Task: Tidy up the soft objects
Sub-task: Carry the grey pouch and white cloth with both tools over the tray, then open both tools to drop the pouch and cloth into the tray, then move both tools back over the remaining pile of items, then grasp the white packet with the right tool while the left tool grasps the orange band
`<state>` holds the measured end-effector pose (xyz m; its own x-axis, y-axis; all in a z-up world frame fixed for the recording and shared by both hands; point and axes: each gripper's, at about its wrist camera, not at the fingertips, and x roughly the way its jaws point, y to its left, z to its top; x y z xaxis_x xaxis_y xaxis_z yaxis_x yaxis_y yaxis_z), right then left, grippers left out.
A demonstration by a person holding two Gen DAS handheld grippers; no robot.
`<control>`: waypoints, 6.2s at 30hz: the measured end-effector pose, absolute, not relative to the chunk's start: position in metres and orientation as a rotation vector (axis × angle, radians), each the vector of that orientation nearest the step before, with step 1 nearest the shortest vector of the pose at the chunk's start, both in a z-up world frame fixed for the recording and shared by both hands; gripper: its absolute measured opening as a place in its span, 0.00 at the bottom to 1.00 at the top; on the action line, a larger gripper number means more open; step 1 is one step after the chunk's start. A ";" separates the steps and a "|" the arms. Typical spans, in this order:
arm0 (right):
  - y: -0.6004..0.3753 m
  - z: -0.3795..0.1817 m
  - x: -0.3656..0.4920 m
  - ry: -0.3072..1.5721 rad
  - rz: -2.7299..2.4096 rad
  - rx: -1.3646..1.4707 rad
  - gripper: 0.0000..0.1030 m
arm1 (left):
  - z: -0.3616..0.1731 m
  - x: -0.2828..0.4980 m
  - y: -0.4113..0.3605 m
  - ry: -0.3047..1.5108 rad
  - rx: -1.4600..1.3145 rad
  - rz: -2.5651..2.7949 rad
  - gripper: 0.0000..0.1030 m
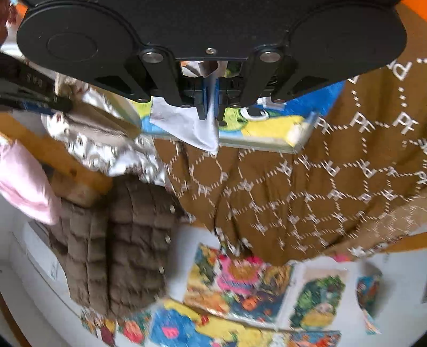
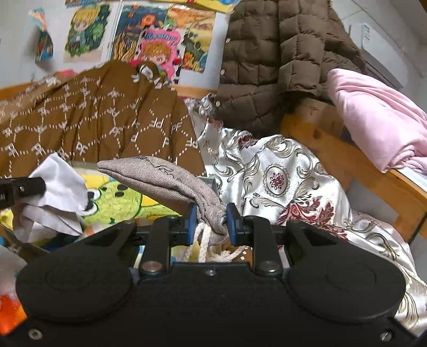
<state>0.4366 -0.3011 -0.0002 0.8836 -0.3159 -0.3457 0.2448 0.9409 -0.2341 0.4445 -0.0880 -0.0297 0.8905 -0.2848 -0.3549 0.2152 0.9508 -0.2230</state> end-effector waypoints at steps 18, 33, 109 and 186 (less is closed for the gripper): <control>-0.276 -0.053 0.502 0.494 -0.288 -0.292 0.17 | -0.061 0.483 -0.066 0.543 -0.261 -0.259 0.05; -0.271 -0.045 0.497 0.492 -0.271 -0.280 0.36 | -0.054 0.476 -0.071 0.552 -0.252 -0.268 0.38; -0.264 -0.054 0.184 0.704 -0.215 0.140 0.99 | -0.029 0.122 -0.059 0.610 -0.004 0.023 0.99; -0.208 -0.111 0.297 0.763 0.189 -0.590 0.82 | -0.082 0.264 -0.102 0.519 -0.380 -0.343 0.89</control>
